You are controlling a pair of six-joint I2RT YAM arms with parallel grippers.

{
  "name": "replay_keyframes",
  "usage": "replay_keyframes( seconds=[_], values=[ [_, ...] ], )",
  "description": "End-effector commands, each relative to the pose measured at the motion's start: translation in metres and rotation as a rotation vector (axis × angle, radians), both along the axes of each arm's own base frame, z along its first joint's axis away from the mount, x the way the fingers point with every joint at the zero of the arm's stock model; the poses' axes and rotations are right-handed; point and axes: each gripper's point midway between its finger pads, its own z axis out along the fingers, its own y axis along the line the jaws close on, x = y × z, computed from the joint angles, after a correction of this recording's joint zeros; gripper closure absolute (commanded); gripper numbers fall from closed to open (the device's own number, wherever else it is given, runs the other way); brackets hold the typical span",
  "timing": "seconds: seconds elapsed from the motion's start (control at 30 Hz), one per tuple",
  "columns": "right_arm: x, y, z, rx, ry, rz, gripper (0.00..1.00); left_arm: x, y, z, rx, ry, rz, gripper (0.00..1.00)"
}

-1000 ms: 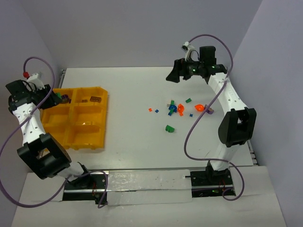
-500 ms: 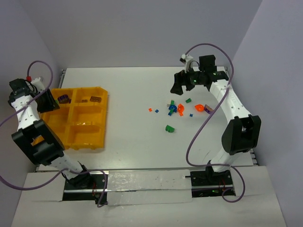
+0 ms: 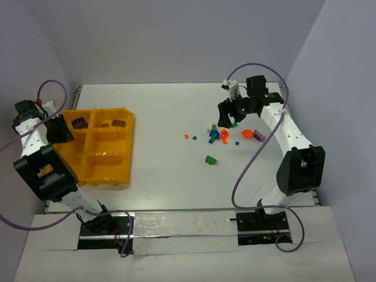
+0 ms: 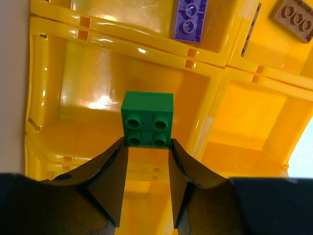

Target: Sort the legos into containers by color

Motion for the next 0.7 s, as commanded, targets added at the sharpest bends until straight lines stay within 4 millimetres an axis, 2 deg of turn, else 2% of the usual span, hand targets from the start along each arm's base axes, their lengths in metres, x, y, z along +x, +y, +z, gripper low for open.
replay_keyframes(
  seconds=[0.0,0.07,0.13,0.27,0.4,0.47,0.67],
  values=[
    [-0.022,-0.006,-0.008,-0.091,0.009,0.066,0.13,-0.003,0.005,-0.001,0.027,0.003,0.003,0.57],
    [-0.03,-0.004,-0.016,-0.12,0.021,0.099,0.15,-0.006,0.005,-0.001,0.037,0.008,0.0,0.52],
    [-0.045,0.002,-0.028,-0.159,0.038,0.157,0.18,-0.008,0.005,-0.002,0.044,0.008,-0.003,0.41],
    [-0.065,0.014,-0.046,-0.202,0.051,0.236,0.2,-0.007,0.003,0.001,0.043,-0.009,-0.009,0.36],
    [-0.075,0.021,-0.062,-0.231,0.076,0.264,0.22,-0.005,0.002,0.005,0.041,-0.022,-0.015,0.34],
    [-0.077,0.024,-0.07,-0.241,0.09,0.266,0.24,0.0,-0.003,0.013,0.029,-0.059,-0.043,0.33],
    [-0.079,0.036,-0.09,-0.29,0.109,0.296,0.27,0.026,-0.029,0.061,0.03,-0.236,-0.166,0.31]
  ],
)
